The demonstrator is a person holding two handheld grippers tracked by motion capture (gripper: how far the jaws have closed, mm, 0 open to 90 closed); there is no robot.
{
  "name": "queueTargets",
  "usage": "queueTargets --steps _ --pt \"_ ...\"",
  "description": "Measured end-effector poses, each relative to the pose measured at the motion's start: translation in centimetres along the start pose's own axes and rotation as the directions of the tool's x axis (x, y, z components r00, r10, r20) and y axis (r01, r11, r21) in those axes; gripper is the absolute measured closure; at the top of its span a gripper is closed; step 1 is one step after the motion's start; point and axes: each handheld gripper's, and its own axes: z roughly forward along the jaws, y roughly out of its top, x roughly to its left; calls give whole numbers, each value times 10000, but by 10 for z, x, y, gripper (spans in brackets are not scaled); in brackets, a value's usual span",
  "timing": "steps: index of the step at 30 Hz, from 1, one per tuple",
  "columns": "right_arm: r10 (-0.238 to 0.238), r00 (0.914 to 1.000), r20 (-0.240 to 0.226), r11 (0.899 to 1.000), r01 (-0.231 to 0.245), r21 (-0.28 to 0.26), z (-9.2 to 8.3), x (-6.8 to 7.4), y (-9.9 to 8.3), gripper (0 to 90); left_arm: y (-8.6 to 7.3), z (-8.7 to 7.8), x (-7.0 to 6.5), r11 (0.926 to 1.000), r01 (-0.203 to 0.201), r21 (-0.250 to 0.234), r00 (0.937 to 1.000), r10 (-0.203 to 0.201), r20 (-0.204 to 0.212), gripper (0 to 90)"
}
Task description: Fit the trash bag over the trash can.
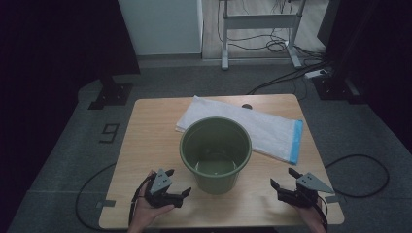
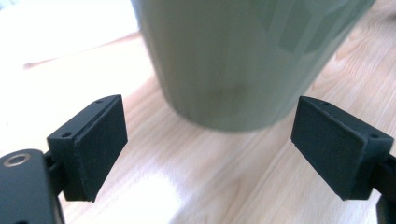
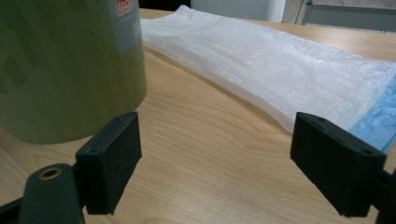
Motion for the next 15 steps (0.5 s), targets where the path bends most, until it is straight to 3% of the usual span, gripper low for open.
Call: queueTargets --steps 5,10,14,15 --pt "-35 9998 198 9998 31 192 4 -1 -1 158 -12 -3 11 9990 437 59 9990 -436 -93 103" --pt "-206 9985 512 9989 184 420 12 -2 2 160 -16 -3 15 9980 600 192 9980 -596 -201 103" --pt "-290 9969 735 9969 234 752 29 -5 16 166 -20 -7 20 9966 770 286 9961 -756 -457 108" --pt "-416 9956 836 9943 330 1013 41 -8 25 169 -23 -9 24 9952 931 284 9941 -913 -588 113"
